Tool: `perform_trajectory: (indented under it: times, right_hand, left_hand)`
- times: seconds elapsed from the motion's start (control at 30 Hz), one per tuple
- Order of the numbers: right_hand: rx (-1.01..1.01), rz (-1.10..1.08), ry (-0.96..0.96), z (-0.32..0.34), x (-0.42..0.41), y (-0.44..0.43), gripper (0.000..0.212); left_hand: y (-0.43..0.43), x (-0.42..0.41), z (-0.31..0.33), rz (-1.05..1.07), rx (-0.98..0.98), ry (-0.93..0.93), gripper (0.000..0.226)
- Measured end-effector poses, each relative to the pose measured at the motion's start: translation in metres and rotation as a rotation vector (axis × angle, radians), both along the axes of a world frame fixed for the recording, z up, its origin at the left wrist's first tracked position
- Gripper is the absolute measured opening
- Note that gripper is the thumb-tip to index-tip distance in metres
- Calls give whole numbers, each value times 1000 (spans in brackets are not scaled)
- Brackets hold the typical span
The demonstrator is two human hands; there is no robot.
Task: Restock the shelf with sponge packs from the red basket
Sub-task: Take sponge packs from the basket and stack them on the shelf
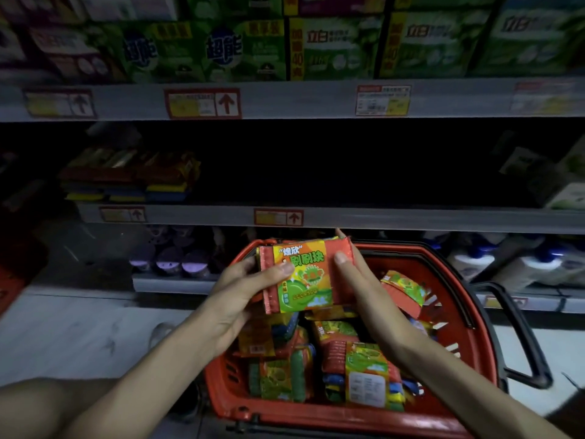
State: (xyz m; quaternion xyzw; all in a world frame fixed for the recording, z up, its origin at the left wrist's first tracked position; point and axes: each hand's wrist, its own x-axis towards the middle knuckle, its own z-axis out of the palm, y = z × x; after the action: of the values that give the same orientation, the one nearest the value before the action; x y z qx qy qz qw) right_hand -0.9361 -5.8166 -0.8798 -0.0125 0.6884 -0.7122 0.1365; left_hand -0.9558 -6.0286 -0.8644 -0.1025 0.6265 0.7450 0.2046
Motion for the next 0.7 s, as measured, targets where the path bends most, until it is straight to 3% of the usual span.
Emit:
perform_trajectory:
  times: [0.33, 0.37, 0.47, 0.5, 0.53, 0.6, 0.63, 0.7]
  right_hand:
    - [1, 43, -75, 0, -12, 5, 55]
    - [8, 49, -52, 2, -15, 0, 68]
    - [-99, -47, -63, -7, -27, 0, 172]
    - [-132, -73, -84, -8, -30, -3, 175]
    - [-130, -40, -83, -3, -26, -5, 149]
    - [-40, -42, -87, 10, -16, -7, 58]
    - [25, -26, -84, 10, -14, -7, 40]
    - [133, -3, -8, 14, -11, -6, 39]
  left_hand:
    - [7, 2, -2, 15, -44, -26, 55]
    - [8, 3, -2, 20, -47, -24, 54]
    - [11, 4, 1, 37, -44, -25, 50]
    - [11, 4, 2, 42, -41, -26, 49]
    - [12, 5, 3, 49, -39, -29, 49]
    - [10, 5, 5, 71, -48, -32, 52]
    - [7, 5, 5, 88, -59, -24, 56]
    - [-2, 2, 7, 138, -91, -1, 70]
